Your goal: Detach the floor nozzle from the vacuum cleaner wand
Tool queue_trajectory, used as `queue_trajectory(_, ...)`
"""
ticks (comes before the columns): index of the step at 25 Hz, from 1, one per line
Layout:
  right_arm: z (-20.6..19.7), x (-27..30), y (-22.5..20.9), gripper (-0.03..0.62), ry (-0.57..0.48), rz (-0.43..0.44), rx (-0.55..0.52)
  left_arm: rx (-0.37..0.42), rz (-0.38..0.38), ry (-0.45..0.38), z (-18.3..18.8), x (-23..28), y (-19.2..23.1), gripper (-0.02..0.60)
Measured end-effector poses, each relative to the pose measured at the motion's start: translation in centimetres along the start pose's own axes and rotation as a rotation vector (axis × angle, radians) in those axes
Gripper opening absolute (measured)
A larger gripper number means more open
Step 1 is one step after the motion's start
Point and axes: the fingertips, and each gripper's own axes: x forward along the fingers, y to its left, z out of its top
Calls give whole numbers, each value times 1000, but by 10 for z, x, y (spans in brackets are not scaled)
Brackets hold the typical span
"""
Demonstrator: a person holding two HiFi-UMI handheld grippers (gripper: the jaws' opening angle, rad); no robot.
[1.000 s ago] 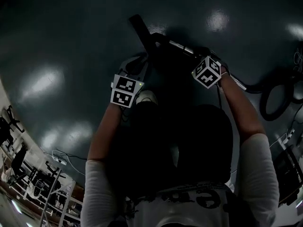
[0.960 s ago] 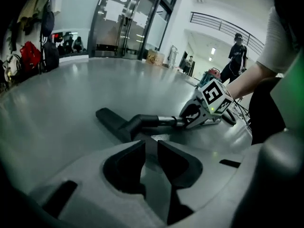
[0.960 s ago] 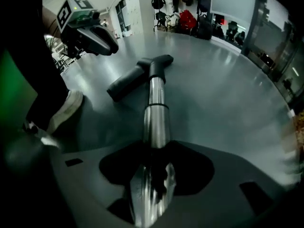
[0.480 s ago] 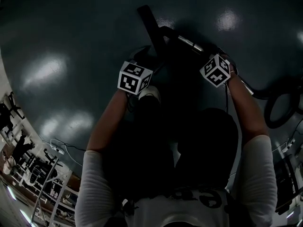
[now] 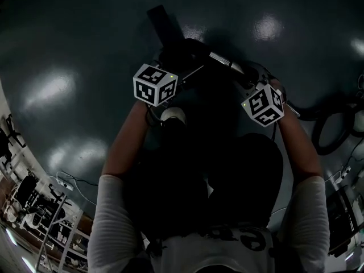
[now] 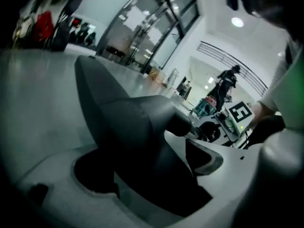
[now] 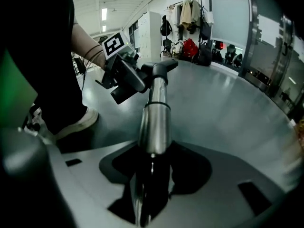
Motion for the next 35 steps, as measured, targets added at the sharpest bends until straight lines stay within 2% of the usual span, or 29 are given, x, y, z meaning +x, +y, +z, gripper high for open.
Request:
queue_trajectory(2,13,-20,-6,175,-23,-26,-2,81,-47,-48,28,-10,-18,432)
queue_trajectory(5,36,-63,-19,175,-42,-81,4,31,-155,-97,75,-32,-57,325)
queue_trajectory(8,81,-121,-31,175,-61,-140,20,-41,-247,-133,143,-75,-107,210)
queue_trajectory(12,159,-226,-27,175,-113,-179,36,-26,-293,-137,237,-159,-191,159)
queue_trajectory(16,235,-341,-30,175,-192,-220,64,34,-282,-199,340,-239,-281,150)
queue_trajectory(18,273,-406,-17,175,-221,-222,81,65,-271,-224,383,-288,-336,149)
queue_trajectory(23,351,-578,15,175,-278,-223,105,203,-224,-203,478,-397,-484,149)
queue_trajectory(26,379,-681,45,175,-328,-245,108,258,-217,-226,514,-455,-575,150)
queue_trajectory(29,410,-764,61,175,-404,-298,56,336,-213,-287,549,-509,-643,150)
queue_trajectory(32,416,-822,85,175,-464,-339,31,403,-203,-316,558,-541,-702,149)
queue_trajectory(35,419,-858,101,175,-523,-374,43,504,-170,-325,564,-560,-748,148)
